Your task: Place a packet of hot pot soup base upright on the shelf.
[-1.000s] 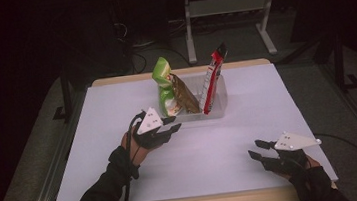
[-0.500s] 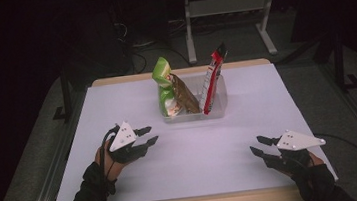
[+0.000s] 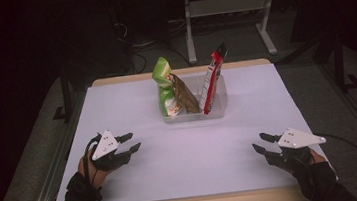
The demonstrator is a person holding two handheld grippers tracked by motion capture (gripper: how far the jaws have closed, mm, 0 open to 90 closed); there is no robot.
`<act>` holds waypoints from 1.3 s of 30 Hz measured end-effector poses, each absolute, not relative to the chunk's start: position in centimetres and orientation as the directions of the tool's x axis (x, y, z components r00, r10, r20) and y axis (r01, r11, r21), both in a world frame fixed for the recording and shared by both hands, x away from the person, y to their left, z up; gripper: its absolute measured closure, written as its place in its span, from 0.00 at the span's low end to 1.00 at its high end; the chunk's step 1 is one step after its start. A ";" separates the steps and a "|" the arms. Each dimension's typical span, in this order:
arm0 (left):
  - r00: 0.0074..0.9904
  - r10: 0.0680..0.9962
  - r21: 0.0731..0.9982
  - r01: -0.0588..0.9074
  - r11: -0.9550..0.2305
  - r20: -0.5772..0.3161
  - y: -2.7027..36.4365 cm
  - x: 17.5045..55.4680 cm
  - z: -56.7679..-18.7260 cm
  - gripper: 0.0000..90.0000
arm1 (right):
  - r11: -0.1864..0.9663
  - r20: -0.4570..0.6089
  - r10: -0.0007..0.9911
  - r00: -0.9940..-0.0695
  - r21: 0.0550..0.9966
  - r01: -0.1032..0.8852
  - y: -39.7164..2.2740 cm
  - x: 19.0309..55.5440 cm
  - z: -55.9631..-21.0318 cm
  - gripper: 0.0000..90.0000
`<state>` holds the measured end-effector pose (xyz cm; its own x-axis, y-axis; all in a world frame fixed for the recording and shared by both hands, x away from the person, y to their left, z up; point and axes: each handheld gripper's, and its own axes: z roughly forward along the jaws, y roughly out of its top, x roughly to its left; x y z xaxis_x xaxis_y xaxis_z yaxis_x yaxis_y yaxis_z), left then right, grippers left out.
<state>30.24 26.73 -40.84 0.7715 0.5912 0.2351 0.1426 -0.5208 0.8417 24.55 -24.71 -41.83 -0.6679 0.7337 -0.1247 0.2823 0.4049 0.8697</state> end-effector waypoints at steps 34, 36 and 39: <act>0.610 0.789 0.900 0.301 -0.313 0.070 34.4 27.7 -43.5 0.17 | 0.301 -0.078 0.849 -0.522 0.884 0.357 -28.3 24.3 -44.4 0.38; 0.606 0.795 0.910 0.308 -0.279 0.038 34.8 27.6 -43.5 0.17 | 0.293 -0.074 0.855 -0.513 0.885 0.360 -28.6 24.2 -44.8 0.37; 0.614 0.789 0.914 0.310 -0.261 0.016 35.1 27.3 -43.4 0.17 | 0.280 -0.064 0.863 -0.501 0.886 0.369 -28.7 24.0 -45.0 0.37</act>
